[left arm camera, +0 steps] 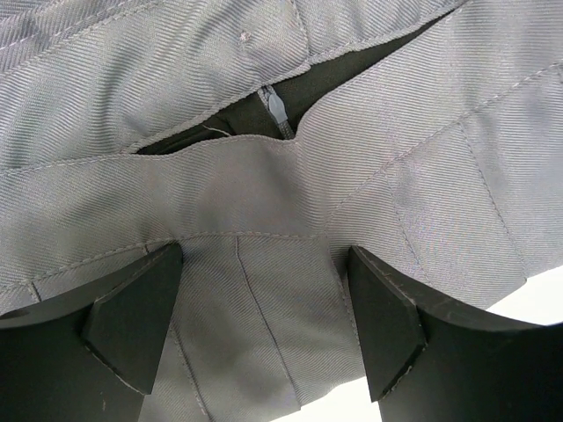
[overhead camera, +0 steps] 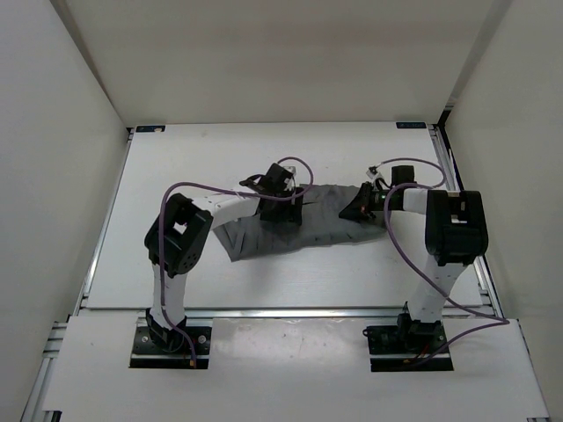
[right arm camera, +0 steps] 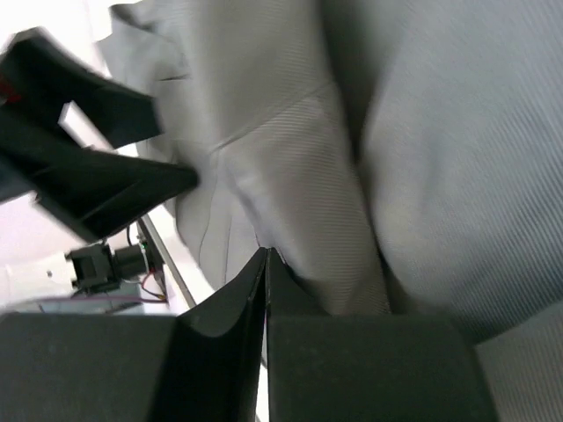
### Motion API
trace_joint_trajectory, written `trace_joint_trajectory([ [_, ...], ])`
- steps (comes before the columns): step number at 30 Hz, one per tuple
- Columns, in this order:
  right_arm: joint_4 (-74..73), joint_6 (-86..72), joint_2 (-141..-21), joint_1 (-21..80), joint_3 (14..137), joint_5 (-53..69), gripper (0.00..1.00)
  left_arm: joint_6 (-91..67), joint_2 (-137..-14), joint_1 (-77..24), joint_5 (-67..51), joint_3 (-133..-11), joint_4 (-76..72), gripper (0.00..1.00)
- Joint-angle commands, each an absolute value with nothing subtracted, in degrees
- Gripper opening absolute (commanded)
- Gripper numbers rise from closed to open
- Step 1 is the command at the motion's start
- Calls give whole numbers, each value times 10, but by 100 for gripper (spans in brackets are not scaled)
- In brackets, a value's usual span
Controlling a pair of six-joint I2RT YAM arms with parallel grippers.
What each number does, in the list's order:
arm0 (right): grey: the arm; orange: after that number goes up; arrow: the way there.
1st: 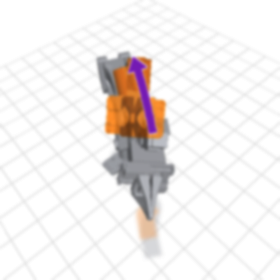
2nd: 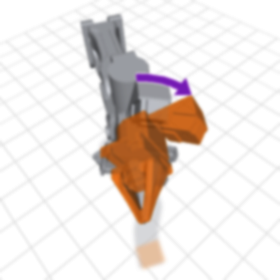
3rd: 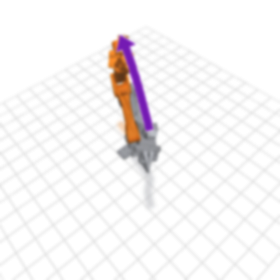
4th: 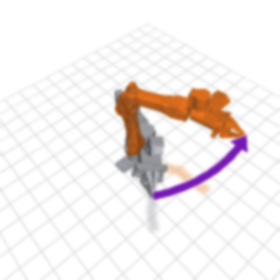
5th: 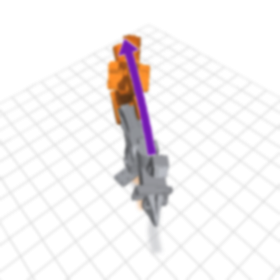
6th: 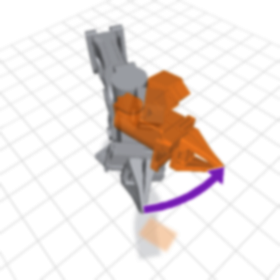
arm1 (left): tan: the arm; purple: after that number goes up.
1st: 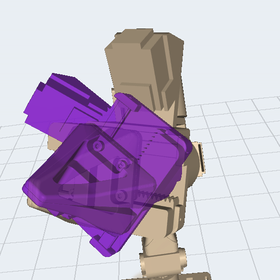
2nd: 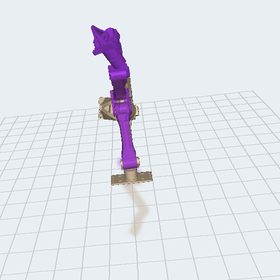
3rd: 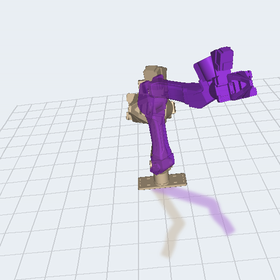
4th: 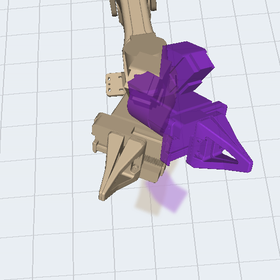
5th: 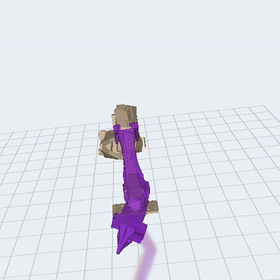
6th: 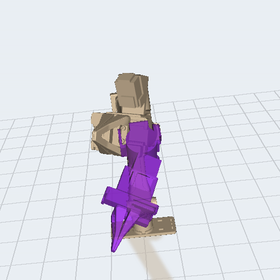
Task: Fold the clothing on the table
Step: Fold the skirt
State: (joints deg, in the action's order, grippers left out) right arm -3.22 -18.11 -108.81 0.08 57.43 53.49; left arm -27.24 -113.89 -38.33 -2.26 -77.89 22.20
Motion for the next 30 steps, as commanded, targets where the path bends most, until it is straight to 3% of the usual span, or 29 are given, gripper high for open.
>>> trace_joint_trajectory([
  [1, -72, -240, -1104, 1, 585, 466, 2, -272, -1118, -375, -31, -766, 235, 86],
  [8, -120, -264, -1119, 4, 591, 359, 0, -261, -1090, -352, -37, -731, 249, 88],
  [15, -65, -349, -1065, -30, 522, 359, 0, -234, -1075, -351, -21, -739, 269, 88],
  [18, 10, -365, -1004, -50, 499, 431, 3, -227, -1048, -356, -4, -758, 269, 91],
  [20, 70, -377, -951, -57, 479, 488, 19, -226, -1032, -360, -1, -772, 262, 93],
  [22, 88, -374, -913, -61, 467, 511, 74, -231, -1013, -372, -1, -788, 258, 94],
  [24, 93, -374, -862, -69, 440, 495, 94, -238, -1003, -377, 11, -802, 258, 93],
  [25, 103, -382, -828, -69, 408, 471, 99, -243, -999, -390, 8, -809, 258, 94],
  [30, 95, -440, -774, -97, 294, 484, 99, -258, -1050, -421, -24, -842, 284, 94],
])
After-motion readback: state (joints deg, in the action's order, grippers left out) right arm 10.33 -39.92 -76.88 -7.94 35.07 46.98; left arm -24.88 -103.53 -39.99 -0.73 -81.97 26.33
